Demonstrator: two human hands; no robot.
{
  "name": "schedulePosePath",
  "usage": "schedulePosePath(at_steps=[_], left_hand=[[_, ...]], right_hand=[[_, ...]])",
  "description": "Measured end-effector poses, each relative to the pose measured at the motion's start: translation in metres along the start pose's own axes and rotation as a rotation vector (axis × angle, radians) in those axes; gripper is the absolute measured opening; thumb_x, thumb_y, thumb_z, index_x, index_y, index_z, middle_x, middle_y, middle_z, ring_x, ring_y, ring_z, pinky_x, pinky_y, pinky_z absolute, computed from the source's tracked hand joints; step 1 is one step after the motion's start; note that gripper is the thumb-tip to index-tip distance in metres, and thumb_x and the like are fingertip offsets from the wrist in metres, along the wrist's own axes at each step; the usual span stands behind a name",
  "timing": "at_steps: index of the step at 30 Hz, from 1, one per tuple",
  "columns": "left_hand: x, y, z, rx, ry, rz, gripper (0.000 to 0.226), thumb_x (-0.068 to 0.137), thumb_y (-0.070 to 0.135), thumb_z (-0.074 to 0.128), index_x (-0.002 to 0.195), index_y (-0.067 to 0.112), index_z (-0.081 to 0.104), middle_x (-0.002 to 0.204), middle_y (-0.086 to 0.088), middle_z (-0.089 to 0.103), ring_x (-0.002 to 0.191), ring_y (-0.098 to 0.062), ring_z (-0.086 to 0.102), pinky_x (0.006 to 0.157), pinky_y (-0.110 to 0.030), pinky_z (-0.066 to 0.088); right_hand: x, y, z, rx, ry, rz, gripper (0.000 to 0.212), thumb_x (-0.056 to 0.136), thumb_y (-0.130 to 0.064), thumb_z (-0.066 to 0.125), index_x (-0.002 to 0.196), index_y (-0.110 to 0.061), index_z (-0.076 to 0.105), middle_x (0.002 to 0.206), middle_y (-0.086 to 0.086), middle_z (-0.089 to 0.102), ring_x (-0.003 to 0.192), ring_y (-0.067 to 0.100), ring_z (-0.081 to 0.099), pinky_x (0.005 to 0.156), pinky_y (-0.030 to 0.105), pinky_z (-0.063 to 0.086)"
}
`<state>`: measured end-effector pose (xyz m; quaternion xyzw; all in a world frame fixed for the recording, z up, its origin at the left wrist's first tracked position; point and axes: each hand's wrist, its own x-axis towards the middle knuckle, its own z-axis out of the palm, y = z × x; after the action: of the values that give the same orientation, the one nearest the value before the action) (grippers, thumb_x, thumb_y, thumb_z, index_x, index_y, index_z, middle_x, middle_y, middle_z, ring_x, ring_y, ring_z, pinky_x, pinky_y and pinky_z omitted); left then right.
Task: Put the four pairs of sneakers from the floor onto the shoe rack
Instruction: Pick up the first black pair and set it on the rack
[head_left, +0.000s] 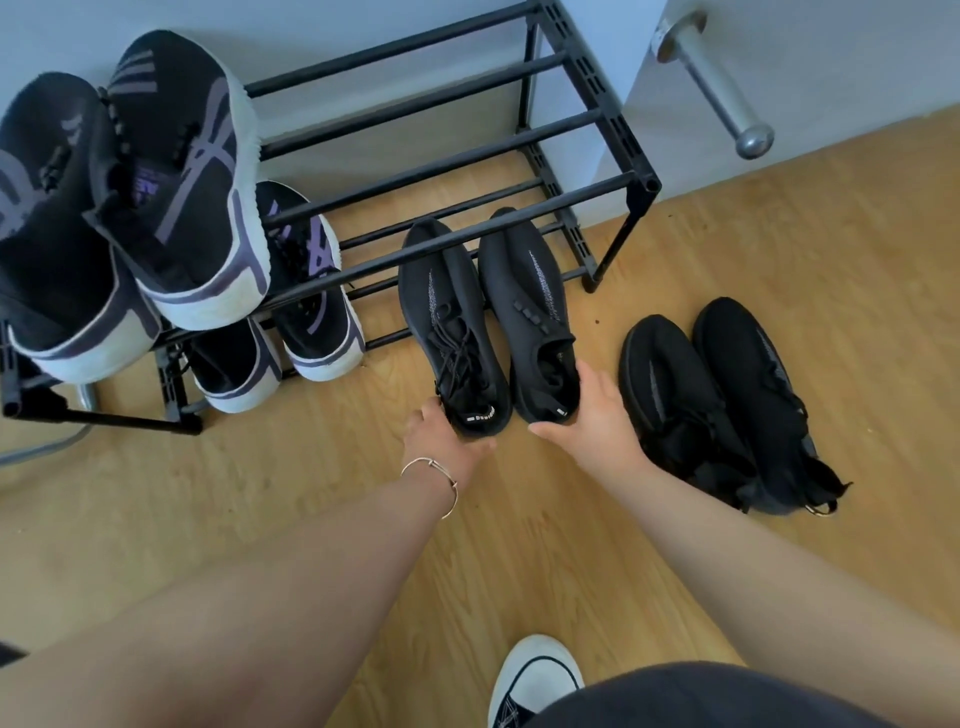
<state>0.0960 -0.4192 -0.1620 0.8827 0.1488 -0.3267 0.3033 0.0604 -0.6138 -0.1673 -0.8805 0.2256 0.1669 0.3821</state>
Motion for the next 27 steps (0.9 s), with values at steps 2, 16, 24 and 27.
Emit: schedulePosePath(at_steps=[2, 16, 24, 27], left_hand=[[0.004, 0.007, 0.002, -0.021, 0.027, -0.028, 0.092, 0.073, 0.039, 0.087, 0.145, 0.009, 0.036, 0.143, -0.012, 0.046, 0.131, -0.032, 0.049, 0.104, -0.047, 0.048], [0.019, 0.029, -0.021, -0.175, 0.107, 0.011, 0.087, 0.076, 0.046, 0.082, 0.147, 0.016, 0.042, 0.134, -0.006, 0.054, 0.114, -0.024, 0.062, 0.091, -0.038, 0.055], [0.06, 0.063, -0.066, -0.047, 0.099, -0.007, 0.071, 0.081, 0.048, 0.077, 0.136, 0.012, 0.049, 0.134, -0.011, 0.054, 0.103, -0.026, 0.06, 0.079, -0.032, 0.048], [0.07, 0.075, -0.072, -0.016, 0.077, -0.025, 0.071, 0.082, 0.048, 0.076, 0.135, 0.01, 0.049, 0.135, -0.012, 0.055, 0.102, -0.027, 0.061, 0.081, -0.034, 0.05]], right_hand=[[0.002, -0.001, 0.003, -0.037, 0.032, -0.011, 0.111, 0.074, -0.044, 0.086, 0.16, -0.017, 0.019, 0.154, 0.008, 0.037, 0.144, 0.027, 0.034, 0.115, 0.043, 0.035], [0.031, -0.027, -0.019, 0.047, 0.145, -0.085, 0.084, 0.073, -0.047, 0.082, 0.145, -0.027, 0.043, 0.133, -0.003, 0.053, 0.13, 0.018, 0.046, 0.104, 0.037, 0.044], [0.089, -0.076, -0.039, -0.043, 0.1, -0.104, 0.083, 0.074, -0.04, 0.086, 0.143, -0.016, 0.046, 0.139, 0.007, 0.053, 0.131, 0.027, 0.05, 0.106, 0.042, 0.047], [0.104, -0.088, -0.04, -0.063, 0.077, -0.092, 0.08, 0.073, -0.037, 0.087, 0.14, -0.014, 0.049, 0.137, 0.007, 0.055, 0.128, 0.028, 0.053, 0.106, 0.047, 0.049]])
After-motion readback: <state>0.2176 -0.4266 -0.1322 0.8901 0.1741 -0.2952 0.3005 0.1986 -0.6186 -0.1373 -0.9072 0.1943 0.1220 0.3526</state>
